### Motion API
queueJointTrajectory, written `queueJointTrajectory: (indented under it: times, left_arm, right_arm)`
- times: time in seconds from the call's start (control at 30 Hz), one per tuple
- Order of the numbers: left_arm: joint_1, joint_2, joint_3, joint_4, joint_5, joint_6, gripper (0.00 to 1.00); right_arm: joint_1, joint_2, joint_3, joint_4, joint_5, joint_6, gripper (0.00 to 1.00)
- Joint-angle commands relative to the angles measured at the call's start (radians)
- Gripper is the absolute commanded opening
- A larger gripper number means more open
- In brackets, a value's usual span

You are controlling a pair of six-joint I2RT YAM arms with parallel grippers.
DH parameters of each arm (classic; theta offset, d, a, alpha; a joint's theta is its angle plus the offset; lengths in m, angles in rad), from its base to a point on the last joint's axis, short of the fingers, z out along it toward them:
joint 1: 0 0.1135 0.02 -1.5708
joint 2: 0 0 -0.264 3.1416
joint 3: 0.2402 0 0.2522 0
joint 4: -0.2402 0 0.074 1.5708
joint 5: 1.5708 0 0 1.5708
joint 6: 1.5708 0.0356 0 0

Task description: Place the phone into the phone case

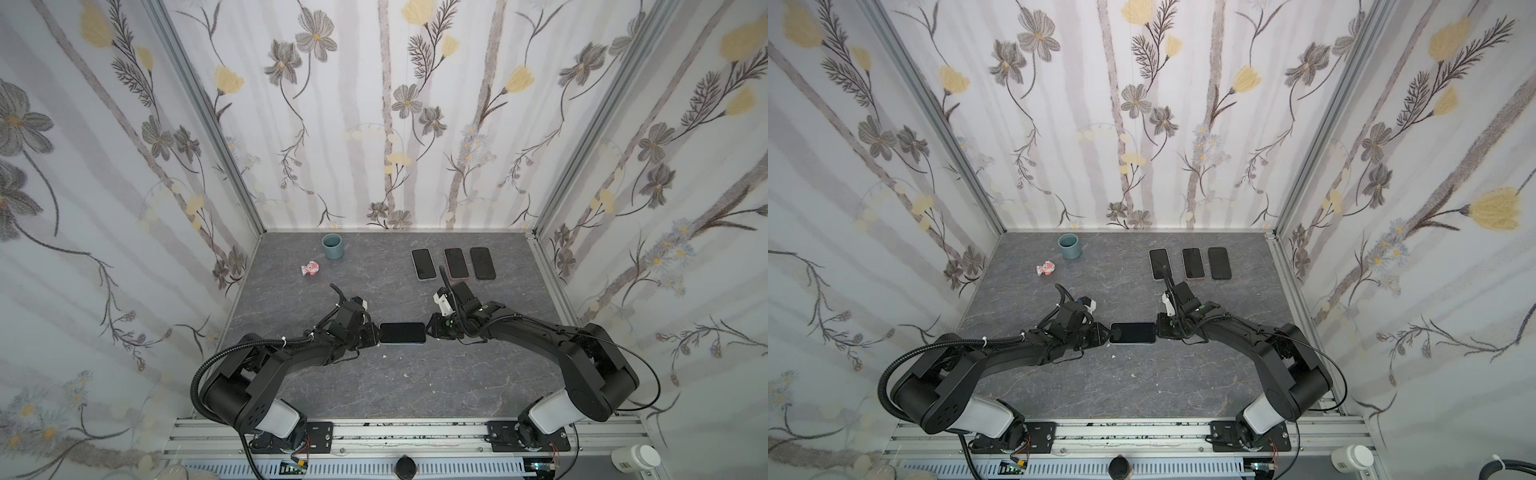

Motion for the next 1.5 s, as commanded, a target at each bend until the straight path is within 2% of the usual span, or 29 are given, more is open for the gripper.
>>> queueJointTrajectory:
  times: [0.0,0.2,0.3,0.47,0.63,0.8,1.03,1.27,1.47]
  left_arm:
    - [0.0,0.009,-0.002,0.024,0.02,-0.019,0.26]
    - [0.0,0.005,-0.034,0.049,0.03,-0.039,0.25]
    - [0.0,0.008,-0.042,0.054,0.034,-0.042,0.24]
    - [0.0,0.004,-0.054,0.06,0.036,-0.046,0.22]
    - [-0.003,-0.002,-0.066,0.071,0.034,-0.053,0.22]
    - [-0.002,-0.018,-0.067,0.065,0.024,-0.047,0.22]
    - [0.002,-0.049,-0.014,0.021,-0.018,0.013,0.24]
    - [0.009,-0.011,0.019,0.029,-0.015,0.026,0.24]
    - [0.01,0.027,-0.009,0.054,0.007,0.013,0.24]
  right_arm:
    - [0.001,0.017,-0.014,0.041,-0.038,0.014,0.26]
    - [0.016,0.063,-0.024,0.078,-0.067,0.028,0.21]
    - [0.022,0.084,-0.022,0.09,-0.076,0.03,0.13]
    - [0.032,0.103,-0.018,0.088,-0.078,0.031,0.11]
    - [0.036,0.099,-0.015,0.077,-0.07,0.031,0.12]
    - [0.034,0.049,0.009,0.018,-0.012,0.02,0.15]
    - [0.009,0.013,0.047,-0.036,0.027,0.003,0.2]
    - [0.009,0.014,0.043,-0.049,0.038,0.004,0.21]
    - [0.009,0.025,0.039,-0.051,0.035,0.001,0.21]
